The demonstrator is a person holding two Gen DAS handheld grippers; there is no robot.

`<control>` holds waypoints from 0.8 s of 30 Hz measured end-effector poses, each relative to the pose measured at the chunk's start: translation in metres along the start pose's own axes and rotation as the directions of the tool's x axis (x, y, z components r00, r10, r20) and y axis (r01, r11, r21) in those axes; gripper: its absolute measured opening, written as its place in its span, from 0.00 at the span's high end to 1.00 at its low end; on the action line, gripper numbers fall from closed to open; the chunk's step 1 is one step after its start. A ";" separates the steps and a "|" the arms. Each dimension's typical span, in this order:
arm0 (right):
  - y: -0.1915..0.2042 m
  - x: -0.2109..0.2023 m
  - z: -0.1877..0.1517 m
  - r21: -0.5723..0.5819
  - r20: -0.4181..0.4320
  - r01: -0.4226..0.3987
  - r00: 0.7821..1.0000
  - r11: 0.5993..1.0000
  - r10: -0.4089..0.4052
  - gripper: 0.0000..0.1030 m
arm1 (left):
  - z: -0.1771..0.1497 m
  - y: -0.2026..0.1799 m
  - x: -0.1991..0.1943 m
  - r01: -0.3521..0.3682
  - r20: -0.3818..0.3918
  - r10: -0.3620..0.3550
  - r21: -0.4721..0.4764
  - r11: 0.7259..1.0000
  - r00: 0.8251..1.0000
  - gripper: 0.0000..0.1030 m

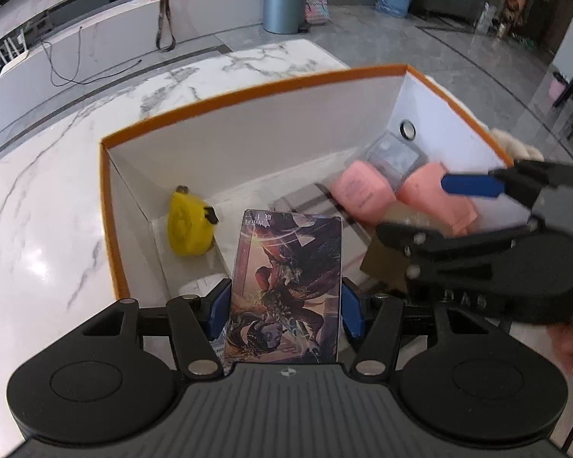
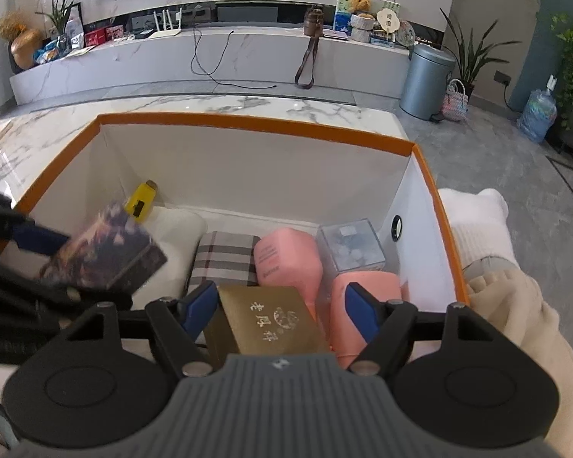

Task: Organize rigid objects
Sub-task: 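Lower the tan box into the box with the right gripper while the left lowers the card box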

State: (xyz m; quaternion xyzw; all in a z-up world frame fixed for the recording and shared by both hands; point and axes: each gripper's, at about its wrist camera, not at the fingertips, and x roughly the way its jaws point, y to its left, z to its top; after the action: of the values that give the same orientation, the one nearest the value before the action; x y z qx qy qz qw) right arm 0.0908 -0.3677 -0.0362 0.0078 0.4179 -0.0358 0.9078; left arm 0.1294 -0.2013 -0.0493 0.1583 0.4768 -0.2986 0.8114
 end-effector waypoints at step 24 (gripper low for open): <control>0.002 -0.007 -0.003 0.013 0.054 -0.060 0.997 0.998 0.059 0.19 | -0.016 0.003 -0.019 0.006 0.073 -0.007 0.019 1.000 0.997 0.20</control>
State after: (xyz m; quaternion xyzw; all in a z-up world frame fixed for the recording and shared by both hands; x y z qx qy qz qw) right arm 0.0837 -0.3654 -0.0328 0.0260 0.3926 -0.0120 0.9193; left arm 0.1135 -0.1839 -0.0413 0.1535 0.4445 -0.3113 0.8258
